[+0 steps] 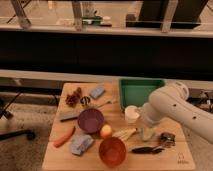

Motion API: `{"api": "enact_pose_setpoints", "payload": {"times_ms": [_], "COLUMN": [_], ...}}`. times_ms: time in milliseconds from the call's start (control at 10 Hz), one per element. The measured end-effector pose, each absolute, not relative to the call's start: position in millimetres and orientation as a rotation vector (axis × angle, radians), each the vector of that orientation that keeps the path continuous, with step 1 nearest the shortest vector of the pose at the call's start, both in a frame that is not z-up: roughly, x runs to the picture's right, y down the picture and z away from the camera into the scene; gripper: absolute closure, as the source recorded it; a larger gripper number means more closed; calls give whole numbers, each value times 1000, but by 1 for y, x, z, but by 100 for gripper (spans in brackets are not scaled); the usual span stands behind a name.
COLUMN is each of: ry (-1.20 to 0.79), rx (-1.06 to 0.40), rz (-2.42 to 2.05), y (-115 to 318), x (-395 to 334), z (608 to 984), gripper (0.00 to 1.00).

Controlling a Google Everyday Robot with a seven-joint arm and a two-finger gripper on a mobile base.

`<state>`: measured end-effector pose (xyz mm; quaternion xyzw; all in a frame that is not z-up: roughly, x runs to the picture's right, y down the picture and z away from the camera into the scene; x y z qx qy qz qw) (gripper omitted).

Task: Place pepper in paper cup

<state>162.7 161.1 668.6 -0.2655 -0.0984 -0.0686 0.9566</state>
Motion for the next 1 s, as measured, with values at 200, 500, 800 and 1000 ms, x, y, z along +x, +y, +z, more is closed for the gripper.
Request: {"api": "enact_pose_setpoints", "payload": {"times_ms": [200, 500, 800, 1000], "ry": [-232, -269, -317, -355], "rx": [-547, -560, -573, -581], "rz": [-175, -237, -314, -359], "y": [166, 179, 197, 208], "x": [137, 100, 68, 52], "z": [670, 666, 654, 644], "gripper": [20, 20, 20, 20]}}
